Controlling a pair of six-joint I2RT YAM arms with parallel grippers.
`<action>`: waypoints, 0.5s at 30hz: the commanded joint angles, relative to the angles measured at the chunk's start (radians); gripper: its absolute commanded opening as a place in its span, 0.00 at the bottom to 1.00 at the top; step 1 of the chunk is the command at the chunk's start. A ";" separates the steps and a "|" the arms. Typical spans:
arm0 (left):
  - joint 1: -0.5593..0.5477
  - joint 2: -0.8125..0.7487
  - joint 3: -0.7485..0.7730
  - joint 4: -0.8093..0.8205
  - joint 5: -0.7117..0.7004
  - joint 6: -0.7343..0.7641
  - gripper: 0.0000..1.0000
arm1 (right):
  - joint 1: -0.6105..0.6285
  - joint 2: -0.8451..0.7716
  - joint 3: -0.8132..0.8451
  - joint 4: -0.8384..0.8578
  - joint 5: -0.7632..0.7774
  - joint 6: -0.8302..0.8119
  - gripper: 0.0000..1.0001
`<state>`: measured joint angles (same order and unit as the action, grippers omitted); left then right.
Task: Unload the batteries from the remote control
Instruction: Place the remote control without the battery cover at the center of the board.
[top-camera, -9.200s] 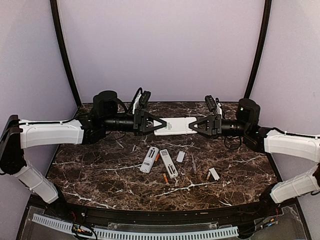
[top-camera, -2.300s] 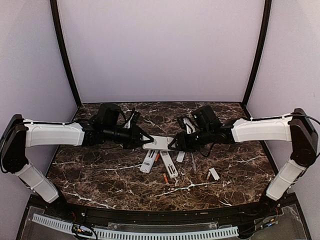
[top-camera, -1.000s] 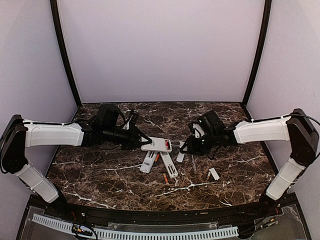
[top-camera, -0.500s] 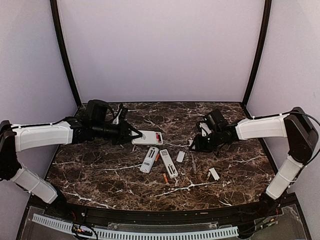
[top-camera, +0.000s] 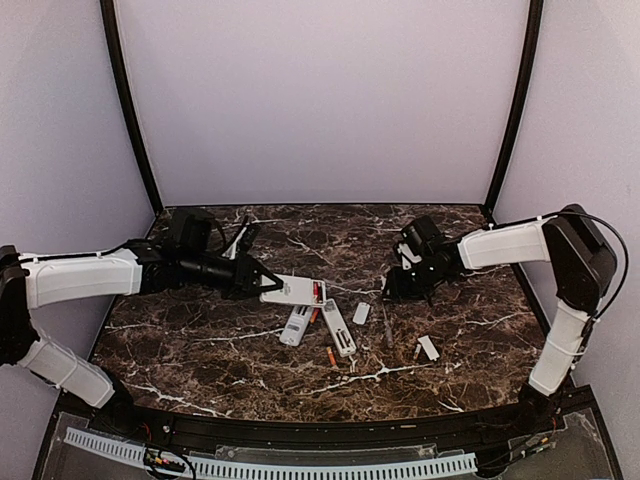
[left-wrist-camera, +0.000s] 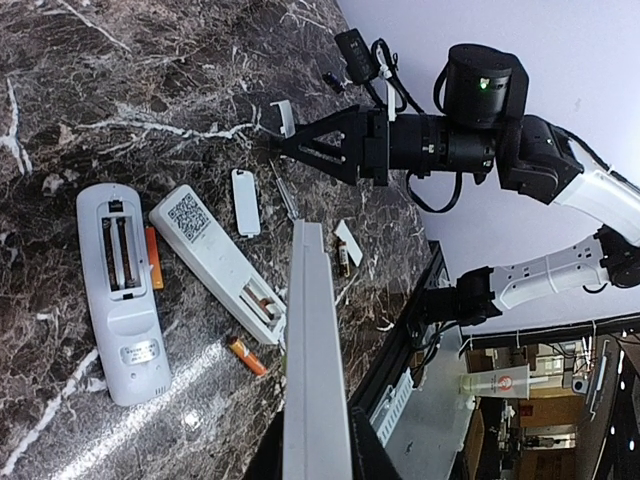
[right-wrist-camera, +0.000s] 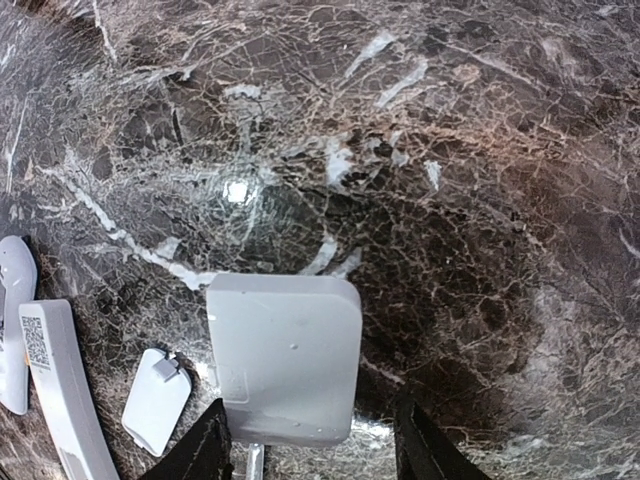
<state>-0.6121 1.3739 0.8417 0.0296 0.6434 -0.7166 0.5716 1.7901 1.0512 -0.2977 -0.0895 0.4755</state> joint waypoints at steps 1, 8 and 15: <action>0.000 -0.033 -0.057 -0.018 0.076 0.024 0.00 | -0.008 0.015 0.035 -0.017 0.027 -0.015 0.55; -0.038 -0.053 -0.155 -0.050 0.091 0.008 0.00 | -0.012 0.006 0.033 -0.019 0.023 -0.026 0.64; -0.066 -0.053 -0.219 -0.074 0.118 -0.015 0.00 | -0.016 0.007 0.027 0.000 -0.031 -0.035 0.69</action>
<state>-0.6613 1.3468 0.6518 -0.0204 0.7181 -0.7216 0.5663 1.7916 1.0683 -0.3077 -0.0902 0.4522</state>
